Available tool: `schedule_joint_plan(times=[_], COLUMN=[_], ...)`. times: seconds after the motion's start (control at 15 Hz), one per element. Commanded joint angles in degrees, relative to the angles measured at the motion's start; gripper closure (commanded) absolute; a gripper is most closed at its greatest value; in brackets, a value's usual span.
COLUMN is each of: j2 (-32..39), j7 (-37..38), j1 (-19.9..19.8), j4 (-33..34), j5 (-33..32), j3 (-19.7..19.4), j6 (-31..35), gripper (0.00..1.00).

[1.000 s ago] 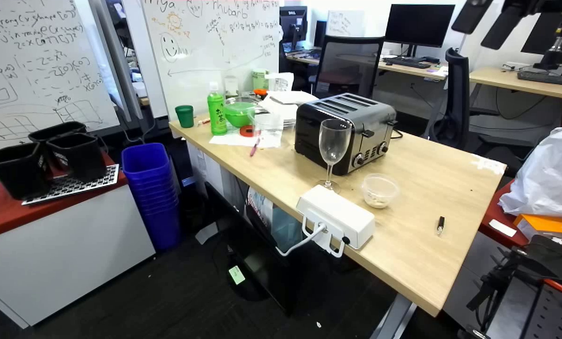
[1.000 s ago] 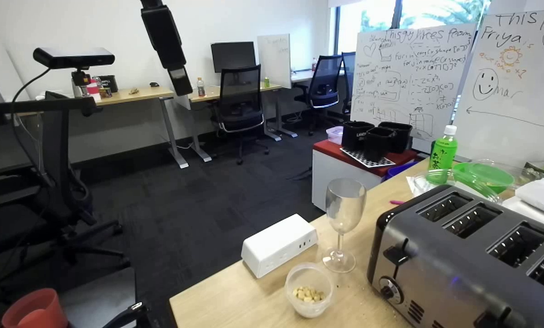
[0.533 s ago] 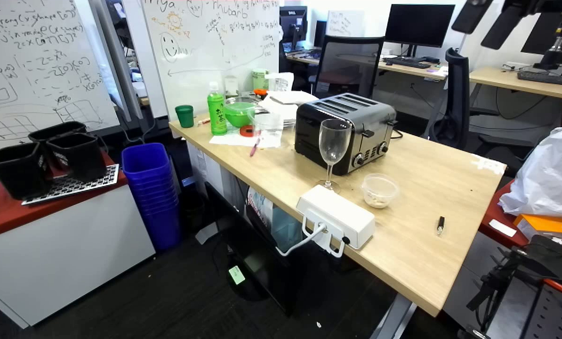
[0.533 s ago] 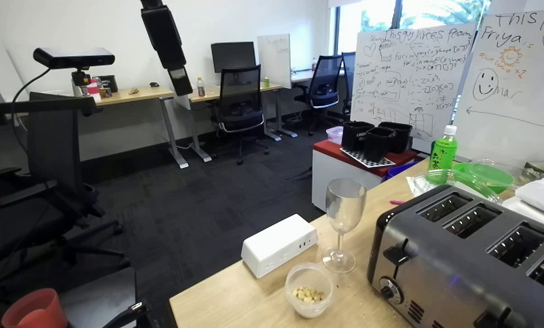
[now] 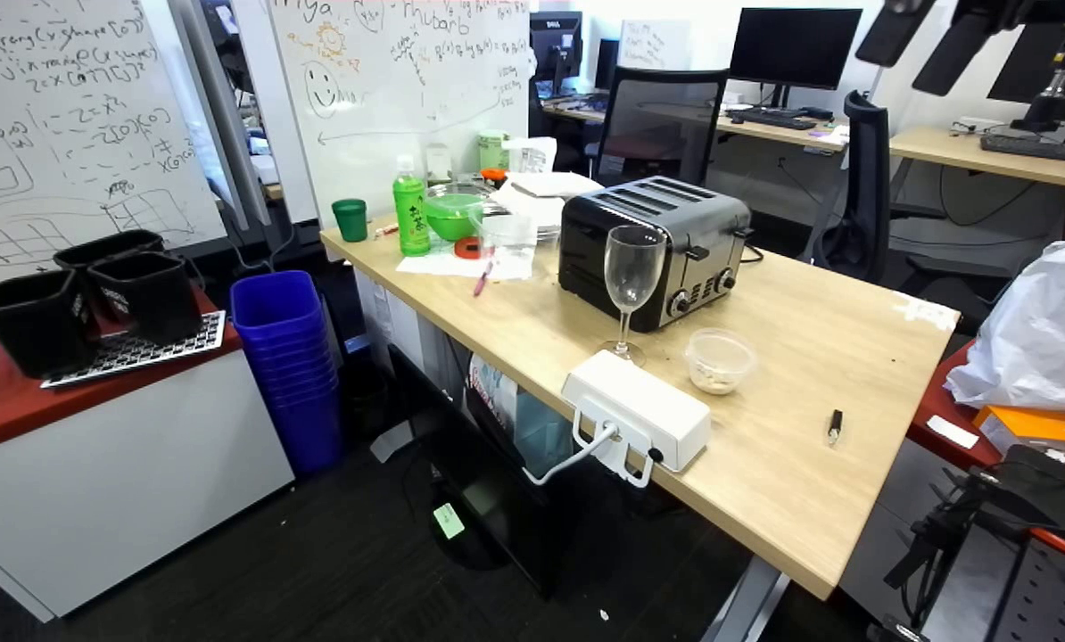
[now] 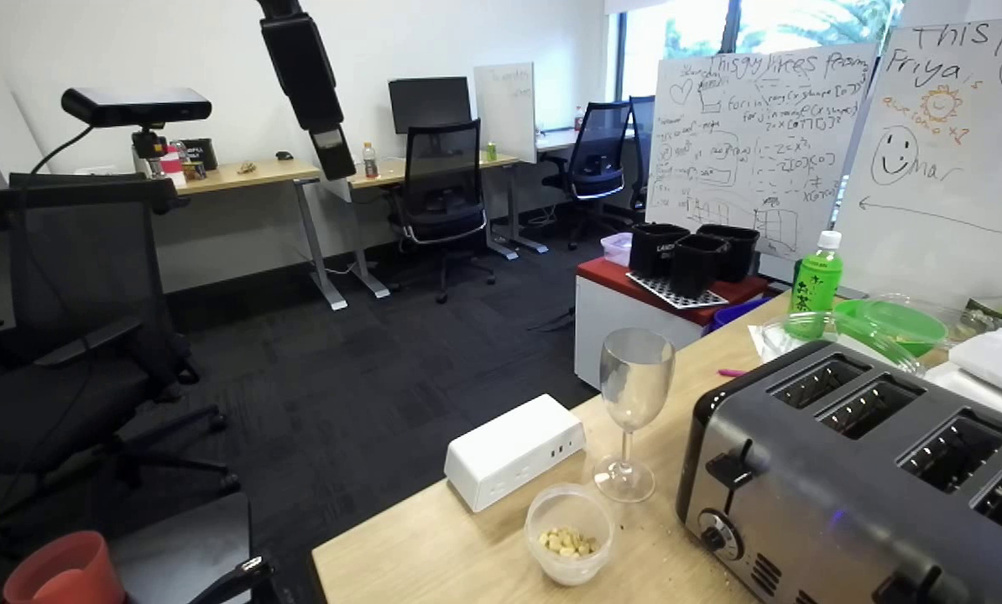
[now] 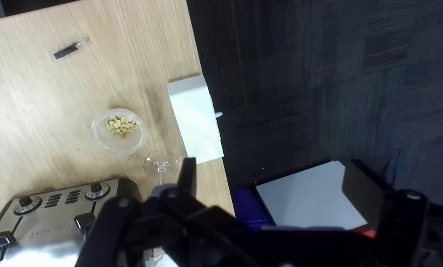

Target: Pick the black and white object on the table and put it next to the bread toaster

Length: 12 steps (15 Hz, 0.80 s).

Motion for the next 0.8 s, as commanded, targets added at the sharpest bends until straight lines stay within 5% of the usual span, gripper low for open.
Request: schedule_joint_plan(times=[0.0, 0.53, 0.73], j2=[-0.2, 0.72, 1.01], j7=[2.58, 10.97, 10.16], j1=[-3.17, -10.83, -10.82], j4=[-2.18, -15.46, -16.12], j5=[-1.56, -1.36, -1.65], j3=[0.77, -0.81, -1.17], j6=[-0.64, 2.18, 1.32], gripper=[0.0, 0.0, 0.0])
